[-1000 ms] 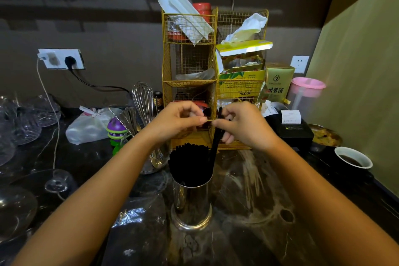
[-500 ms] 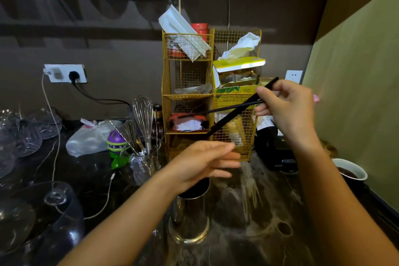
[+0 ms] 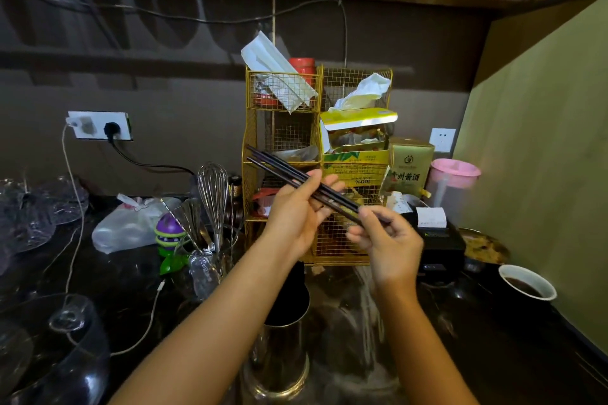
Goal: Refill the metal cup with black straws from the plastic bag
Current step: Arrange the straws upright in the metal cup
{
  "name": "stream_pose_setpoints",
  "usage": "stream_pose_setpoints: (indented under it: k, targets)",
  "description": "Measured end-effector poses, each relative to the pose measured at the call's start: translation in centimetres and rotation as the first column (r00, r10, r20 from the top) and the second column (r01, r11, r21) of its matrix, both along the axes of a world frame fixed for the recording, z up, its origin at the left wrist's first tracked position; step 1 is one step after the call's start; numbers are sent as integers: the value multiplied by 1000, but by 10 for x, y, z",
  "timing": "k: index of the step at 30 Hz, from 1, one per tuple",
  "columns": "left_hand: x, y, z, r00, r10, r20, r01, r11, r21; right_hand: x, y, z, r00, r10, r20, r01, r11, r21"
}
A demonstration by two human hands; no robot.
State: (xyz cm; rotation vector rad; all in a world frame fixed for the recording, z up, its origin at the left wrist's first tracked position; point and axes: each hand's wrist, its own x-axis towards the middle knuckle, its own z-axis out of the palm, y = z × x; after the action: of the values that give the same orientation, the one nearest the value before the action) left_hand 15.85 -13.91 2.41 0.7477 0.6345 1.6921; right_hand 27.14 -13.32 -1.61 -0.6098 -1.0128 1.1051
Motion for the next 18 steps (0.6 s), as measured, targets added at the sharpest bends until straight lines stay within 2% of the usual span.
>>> stream_pose_setpoints:
  k: [3, 6, 8, 10, 13, 15, 18]
  targets:
    - [-11, 1, -3, 981, 34, -191, -29, 999, 27, -12, 2, -13, 990, 89, -107, -102, 987, -123]
    - [-23, 0, -4, 915, 69, -397, -46, 997, 69, -20, 6, -27, 966, 187, -180, -225, 950, -215]
    - [-30, 0, -3, 861, 72, -504, -33, 996, 87, -23, 9, -36, 952, 251, -178, -290, 924, -250]
    - [-37, 0, -2, 808, 67, -586, -12, 995, 97, -26, 14, -43, 936, 337, -103, -352, 893, -280]
    - [-48, -1, -3, 743, 36, -668, 30, 996, 86, -23, 21, -41, 893, 413, 179, -351, 888, -297]
    - [-53, -2, -8, 679, 6, -734, 73, 994, 76, -18, 24, -27, 871, 343, 352, -297, 938, -180]
    - [-59, -4, -21, 559, -75, -826, 161, 987, 19, -13, 26, 3, 828, 305, 470, -362, 932, 33]
